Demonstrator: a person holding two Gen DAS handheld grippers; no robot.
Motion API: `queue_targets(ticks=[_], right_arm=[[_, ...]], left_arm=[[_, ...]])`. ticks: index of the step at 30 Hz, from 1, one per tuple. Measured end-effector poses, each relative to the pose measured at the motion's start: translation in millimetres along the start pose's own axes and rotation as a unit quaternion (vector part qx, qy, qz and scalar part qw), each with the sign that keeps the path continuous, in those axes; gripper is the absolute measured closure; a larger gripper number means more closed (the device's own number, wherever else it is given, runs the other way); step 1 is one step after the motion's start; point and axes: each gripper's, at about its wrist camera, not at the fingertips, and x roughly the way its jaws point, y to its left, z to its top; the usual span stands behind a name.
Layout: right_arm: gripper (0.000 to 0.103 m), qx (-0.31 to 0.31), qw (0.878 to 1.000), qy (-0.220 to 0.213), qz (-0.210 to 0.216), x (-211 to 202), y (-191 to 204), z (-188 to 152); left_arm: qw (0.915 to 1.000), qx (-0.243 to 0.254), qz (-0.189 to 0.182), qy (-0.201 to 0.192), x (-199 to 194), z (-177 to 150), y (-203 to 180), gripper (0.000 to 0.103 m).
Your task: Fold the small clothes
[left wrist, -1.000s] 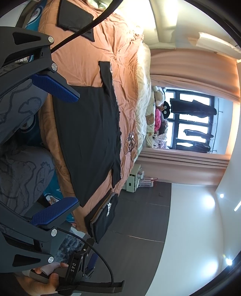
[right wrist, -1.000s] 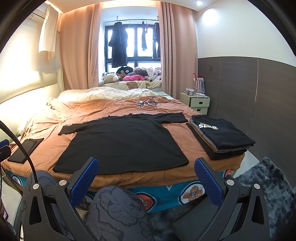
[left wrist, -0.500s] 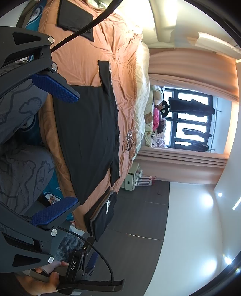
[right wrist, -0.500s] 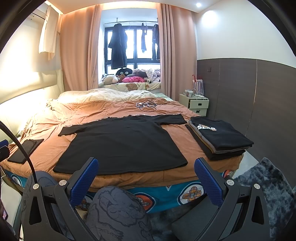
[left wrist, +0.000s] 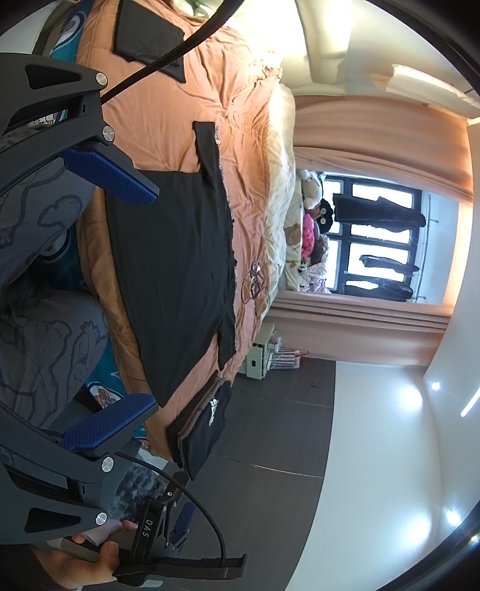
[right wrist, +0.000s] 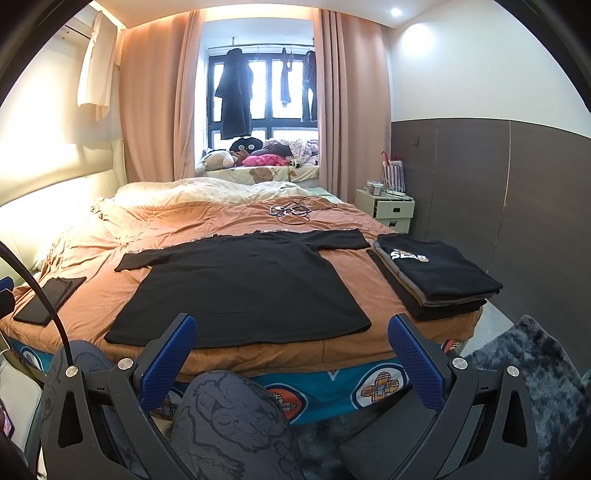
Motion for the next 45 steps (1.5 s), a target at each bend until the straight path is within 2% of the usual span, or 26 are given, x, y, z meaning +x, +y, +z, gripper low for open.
queue_targets(ticks=[7, 19, 27, 45], right_arm=[[0.0, -0.002, 1.0, -0.001, 0.002, 1.7, 1.7, 4.8], [0.0, 0.001, 1.0, 0.004, 0.014, 23.1, -15.0, 7.6], [0.0, 0.031, 0.999, 0.006, 0.028, 60.6, -25.7, 19.7], [0.0, 0.038, 0.997, 0.036, 0.05, 144.8, -18.2, 57.3]], left_arm=[[1.0, 0.004, -0.009, -0.001, -3.7, -0.5, 0.2, 0.001], [0.9999, -0.009, 0.009, -0.009, -2.7, 8.6, 14.9, 0.001], [0.9991, -0.017, 0.039, -0.004, 9.7, 28.6, 41.0, 0.001], [0.9945, -0.041, 0.097, 0.005, 69.8, 62.6, 116.9, 0.001]])
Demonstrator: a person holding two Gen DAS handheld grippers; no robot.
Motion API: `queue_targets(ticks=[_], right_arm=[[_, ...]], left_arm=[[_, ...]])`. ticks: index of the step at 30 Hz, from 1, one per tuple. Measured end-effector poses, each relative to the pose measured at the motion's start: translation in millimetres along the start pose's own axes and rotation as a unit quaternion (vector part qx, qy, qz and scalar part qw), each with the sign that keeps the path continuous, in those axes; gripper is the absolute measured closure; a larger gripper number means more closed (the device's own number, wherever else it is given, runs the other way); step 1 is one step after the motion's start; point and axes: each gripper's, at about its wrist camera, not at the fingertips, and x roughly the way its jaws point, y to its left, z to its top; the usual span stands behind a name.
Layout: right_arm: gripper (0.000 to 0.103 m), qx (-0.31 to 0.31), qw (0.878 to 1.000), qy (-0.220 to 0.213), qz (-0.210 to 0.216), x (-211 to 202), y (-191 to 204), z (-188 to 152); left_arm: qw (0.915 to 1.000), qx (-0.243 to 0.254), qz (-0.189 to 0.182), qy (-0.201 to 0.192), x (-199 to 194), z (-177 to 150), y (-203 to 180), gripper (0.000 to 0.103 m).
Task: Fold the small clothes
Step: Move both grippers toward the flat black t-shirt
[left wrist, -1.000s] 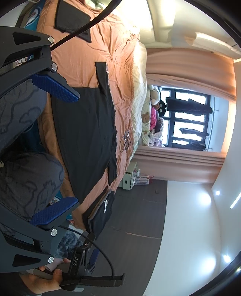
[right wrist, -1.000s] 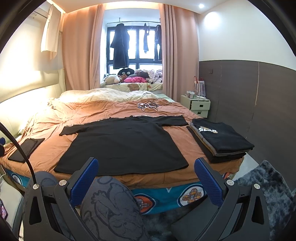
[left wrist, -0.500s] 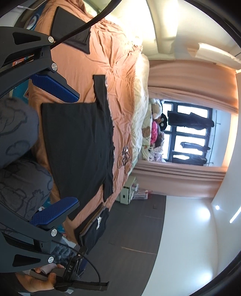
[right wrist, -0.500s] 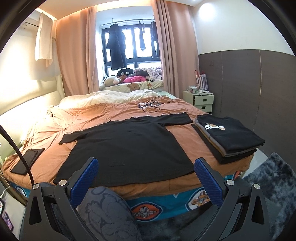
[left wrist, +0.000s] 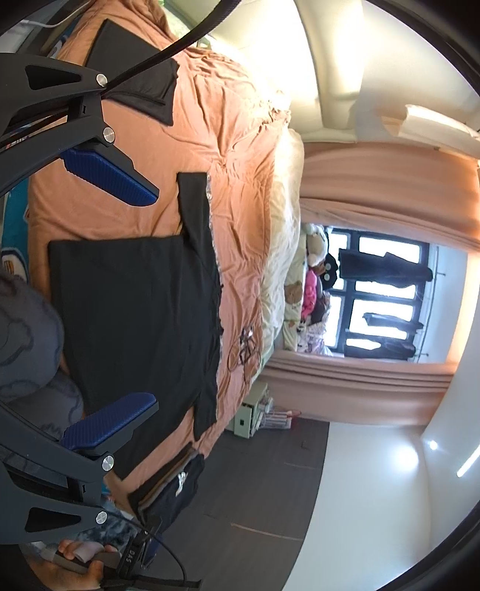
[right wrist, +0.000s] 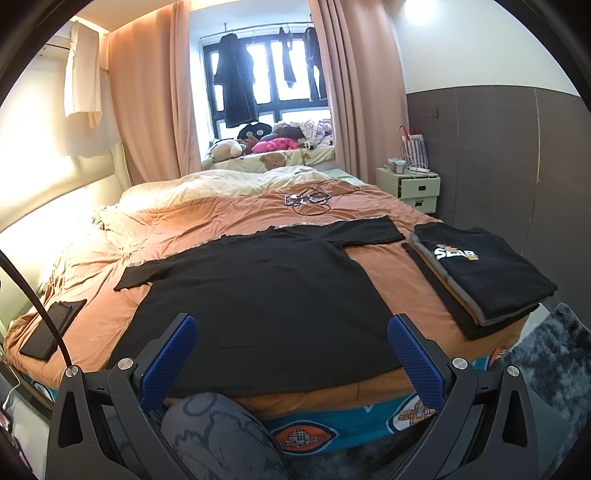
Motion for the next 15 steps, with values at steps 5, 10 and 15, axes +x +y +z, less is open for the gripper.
queue_targets(ticks=[5, 10, 15], right_arm=[[0.0, -0.009, 1.0, 0.014, -0.01, 24.0, 5.7, 16.0], [0.0, -0.018, 1.0, 0.023, -0.011, 46.6, 17.2, 31.9], [0.0, -0.034, 0.998, 0.036, 0.023, 67.7, 17.3, 38.1]], left_arm=[[0.9997, -0.012, 0.018, 0.009, 24.7, 11.7, 22.8, 0.004], [0.9986, -0.03, 0.038, 0.023, 52.1, 21.8, 50.2, 0.006], [0.9964, -0.05, 0.061, 0.032, 78.6, 30.6, 82.7, 0.007]])
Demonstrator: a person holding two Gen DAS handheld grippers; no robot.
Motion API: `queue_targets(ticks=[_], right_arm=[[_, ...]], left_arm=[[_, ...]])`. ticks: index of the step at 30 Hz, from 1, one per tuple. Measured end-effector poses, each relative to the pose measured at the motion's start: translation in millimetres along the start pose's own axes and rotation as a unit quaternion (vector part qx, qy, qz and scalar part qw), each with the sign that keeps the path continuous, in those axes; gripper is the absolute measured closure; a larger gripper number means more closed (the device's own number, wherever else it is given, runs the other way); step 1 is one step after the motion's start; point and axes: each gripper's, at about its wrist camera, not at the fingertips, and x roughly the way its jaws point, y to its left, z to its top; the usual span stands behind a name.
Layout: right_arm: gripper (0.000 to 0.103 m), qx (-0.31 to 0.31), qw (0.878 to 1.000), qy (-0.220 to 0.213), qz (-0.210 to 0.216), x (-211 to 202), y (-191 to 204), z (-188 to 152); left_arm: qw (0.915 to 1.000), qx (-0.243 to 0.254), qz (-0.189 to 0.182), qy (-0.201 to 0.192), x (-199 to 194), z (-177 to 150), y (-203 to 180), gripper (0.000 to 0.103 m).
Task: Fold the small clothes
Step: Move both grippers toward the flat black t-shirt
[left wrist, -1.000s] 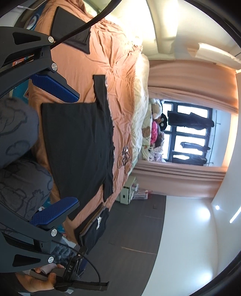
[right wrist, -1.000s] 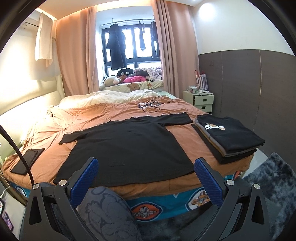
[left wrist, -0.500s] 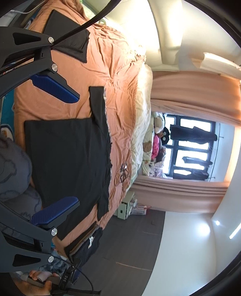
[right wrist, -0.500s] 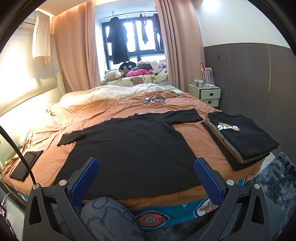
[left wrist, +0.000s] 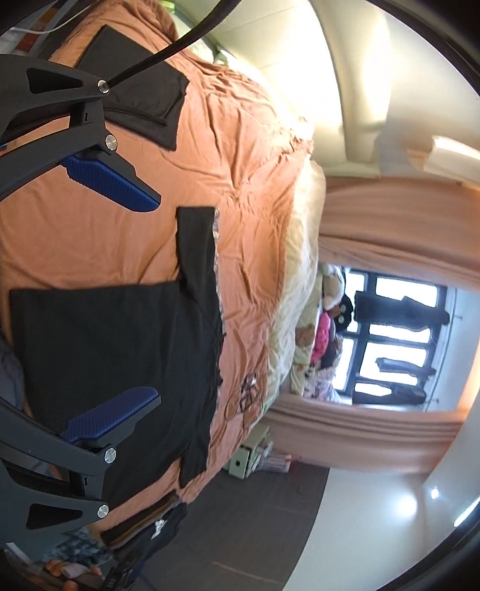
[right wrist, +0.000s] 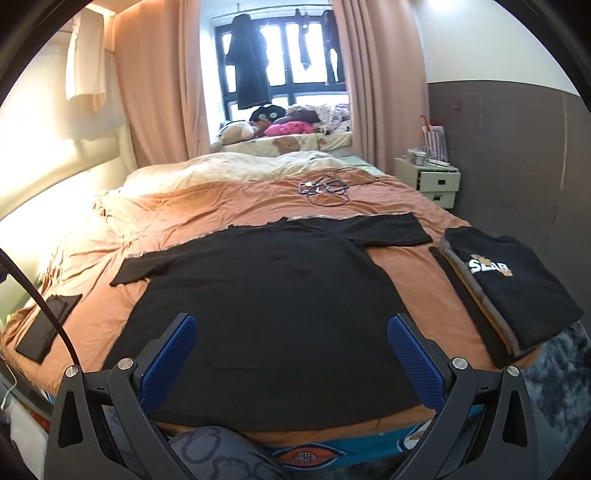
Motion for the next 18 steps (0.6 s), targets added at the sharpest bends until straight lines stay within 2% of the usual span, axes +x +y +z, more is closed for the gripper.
queue_targets(ticks=[10, 13, 18], right_arm=[[0.0, -0.033, 0.998, 0.01, 0.046, 57.7, -2.6, 44.9], [0.0, -0.048, 0.997, 0.009, 0.057, 79.4, 1.5, 59.3], [0.0, -0.058, 0.996, 0.018, 0.072, 118.4, 2.4, 75.1]], left_arm=[[0.9977, -0.036, 0.041, 0.04, 62.3, 23.1, 58.4, 0.018], [0.9967, -0.045, 0.046, 0.049, 80.8, 31.4, 73.3, 0.024], [0.9961, -0.049, 0.042, 0.06, 114.6, 45.2, 91.3, 0.025]])
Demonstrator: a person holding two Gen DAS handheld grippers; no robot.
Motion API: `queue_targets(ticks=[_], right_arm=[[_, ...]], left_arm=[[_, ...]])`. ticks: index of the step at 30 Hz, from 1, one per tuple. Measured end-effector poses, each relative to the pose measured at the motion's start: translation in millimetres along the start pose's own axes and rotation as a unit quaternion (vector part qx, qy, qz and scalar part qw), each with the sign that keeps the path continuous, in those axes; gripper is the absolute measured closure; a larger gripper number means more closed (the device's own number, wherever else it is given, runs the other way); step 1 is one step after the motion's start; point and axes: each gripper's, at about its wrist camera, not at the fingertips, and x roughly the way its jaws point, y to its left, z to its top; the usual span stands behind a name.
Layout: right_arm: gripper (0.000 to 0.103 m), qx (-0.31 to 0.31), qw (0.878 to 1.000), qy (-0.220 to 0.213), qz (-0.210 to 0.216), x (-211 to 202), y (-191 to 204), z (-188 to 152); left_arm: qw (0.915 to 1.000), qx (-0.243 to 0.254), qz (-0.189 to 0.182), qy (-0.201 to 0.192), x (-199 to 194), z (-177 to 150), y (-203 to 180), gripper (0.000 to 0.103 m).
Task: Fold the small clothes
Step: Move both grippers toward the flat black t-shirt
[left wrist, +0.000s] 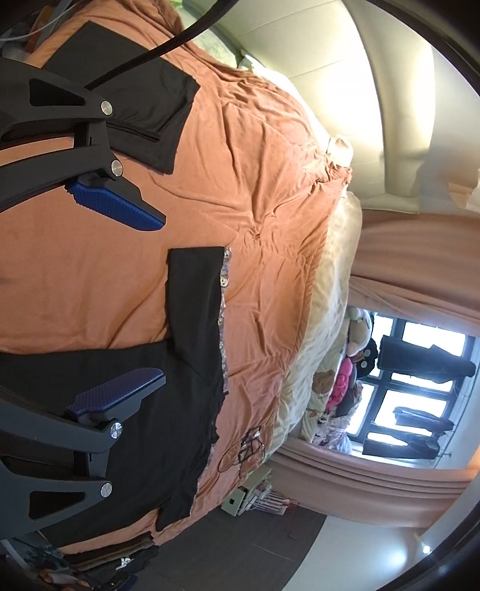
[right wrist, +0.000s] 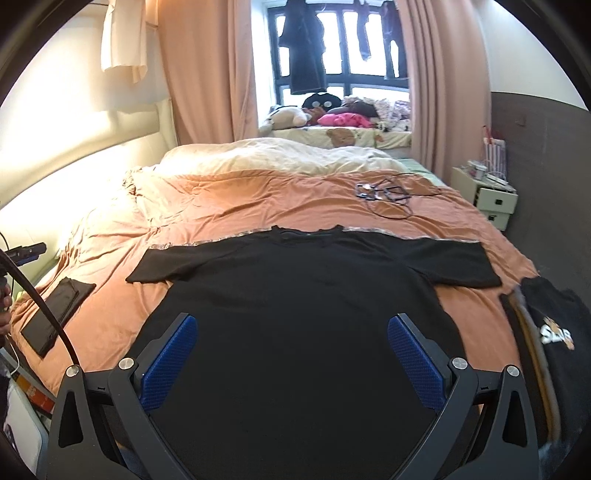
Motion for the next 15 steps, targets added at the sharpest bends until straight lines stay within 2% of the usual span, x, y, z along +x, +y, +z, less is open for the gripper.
queue_targets(ticks=[15], right_arm=[[0.001, -0.004, 1.0, 0.015, 0.013, 113.7, 3.7, 55.2]], left_arm=[[0.9973, -0.033, -0.017, 0.063, 128.7, 42.6, 40.4, 0.036]])
